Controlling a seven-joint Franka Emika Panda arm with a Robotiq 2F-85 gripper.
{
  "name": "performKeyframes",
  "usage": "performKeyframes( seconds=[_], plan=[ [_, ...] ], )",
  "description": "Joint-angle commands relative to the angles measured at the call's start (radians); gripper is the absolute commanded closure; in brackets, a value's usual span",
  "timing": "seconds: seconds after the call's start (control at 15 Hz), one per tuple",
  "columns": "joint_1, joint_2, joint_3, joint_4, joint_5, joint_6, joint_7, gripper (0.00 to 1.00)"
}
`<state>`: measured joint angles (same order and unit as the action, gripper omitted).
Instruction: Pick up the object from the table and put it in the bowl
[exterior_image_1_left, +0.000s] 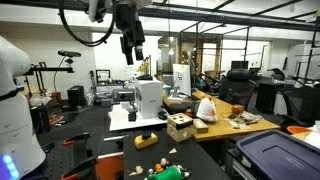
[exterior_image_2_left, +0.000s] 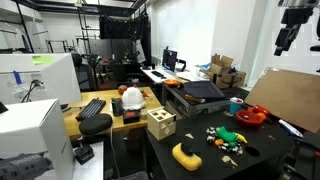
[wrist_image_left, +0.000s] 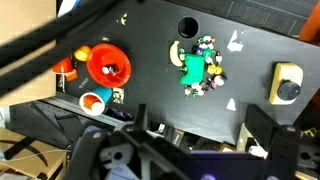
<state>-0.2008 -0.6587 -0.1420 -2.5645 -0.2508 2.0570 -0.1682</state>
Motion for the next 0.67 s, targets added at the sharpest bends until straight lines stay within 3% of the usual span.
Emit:
performKeyframes(
  seconds=[0.0, 0.6],
  plan=[
    [0.01, -0.001, -0.008, 0.002, -0.006, -0.004, 0.005, 0.0],
    [0.067, 0.102, 0.015, 0.014, 0.008, -0.005, 0.004, 0.0]
  ],
)
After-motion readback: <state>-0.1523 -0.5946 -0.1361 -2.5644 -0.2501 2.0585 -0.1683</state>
